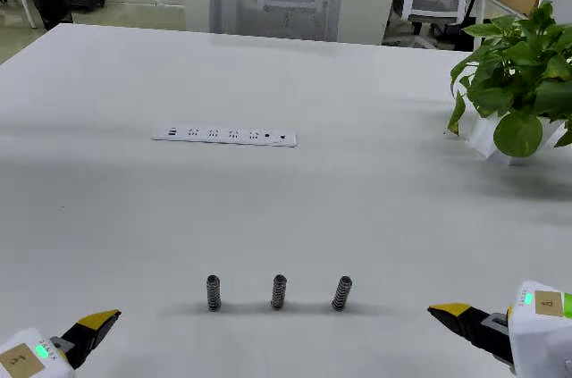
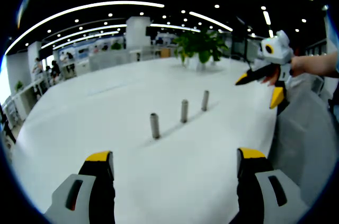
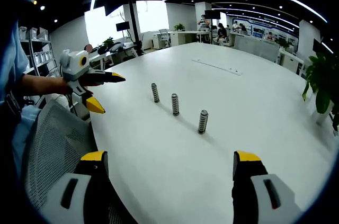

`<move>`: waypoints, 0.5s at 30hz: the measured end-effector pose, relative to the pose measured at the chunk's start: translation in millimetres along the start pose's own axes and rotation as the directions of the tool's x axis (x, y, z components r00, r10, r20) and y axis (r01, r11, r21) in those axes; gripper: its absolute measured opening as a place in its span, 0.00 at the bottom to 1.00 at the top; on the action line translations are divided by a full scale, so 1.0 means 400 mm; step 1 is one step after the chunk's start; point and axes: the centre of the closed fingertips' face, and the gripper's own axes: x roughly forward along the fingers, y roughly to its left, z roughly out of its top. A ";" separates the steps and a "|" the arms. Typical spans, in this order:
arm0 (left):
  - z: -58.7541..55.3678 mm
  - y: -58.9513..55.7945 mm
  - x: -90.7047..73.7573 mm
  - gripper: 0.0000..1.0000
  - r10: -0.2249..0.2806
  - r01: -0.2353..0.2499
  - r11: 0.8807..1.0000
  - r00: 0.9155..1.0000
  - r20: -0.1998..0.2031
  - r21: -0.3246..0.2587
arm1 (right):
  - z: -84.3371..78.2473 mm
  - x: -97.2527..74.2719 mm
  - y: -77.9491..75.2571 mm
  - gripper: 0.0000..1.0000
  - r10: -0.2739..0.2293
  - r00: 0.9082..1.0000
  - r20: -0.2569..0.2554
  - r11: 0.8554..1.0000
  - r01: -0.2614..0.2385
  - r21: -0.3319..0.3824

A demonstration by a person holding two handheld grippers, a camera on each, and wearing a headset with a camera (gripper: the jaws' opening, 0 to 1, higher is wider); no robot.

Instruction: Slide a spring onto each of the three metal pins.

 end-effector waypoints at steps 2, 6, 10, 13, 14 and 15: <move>-0.001 -0.001 0.000 0.98 -0.003 0.003 1.000 1.000 0.000 0.009 | 0.000 -0.002 -0.002 0.99 -0.009 1.000 0.004 1.000 0.009 0.000; 0.000 -0.004 -0.002 0.98 -0.008 0.008 1.000 1.000 0.000 0.016 | -0.003 -0.014 0.005 0.99 -0.018 1.000 0.017 1.000 0.018 0.003; 0.000 0.002 -0.002 0.98 0.000 0.000 1.000 1.000 0.011 0.021 | -0.029 -0.023 0.001 0.99 -0.038 0.999 0.000 0.999 0.038 -0.010; -0.005 0.004 -0.002 0.98 0.007 -0.007 1.000 1.000 0.011 0.010 | -0.043 -0.024 0.000 0.99 -0.054 0.999 0.000 0.999 0.054 -0.002; -0.006 0.002 -0.003 0.98 0.006 -0.006 1.000 1.000 0.009 0.010 | -0.047 -0.026 -0.002 0.99 -0.068 0.998 -0.007 0.998 0.068 -0.010; -0.008 -0.003 -0.005 0.98 0.003 -0.003 1.000 1.000 0.008 0.012 | -0.046 -0.029 0.004 0.99 -0.069 0.998 -0.006 0.997 0.069 -0.026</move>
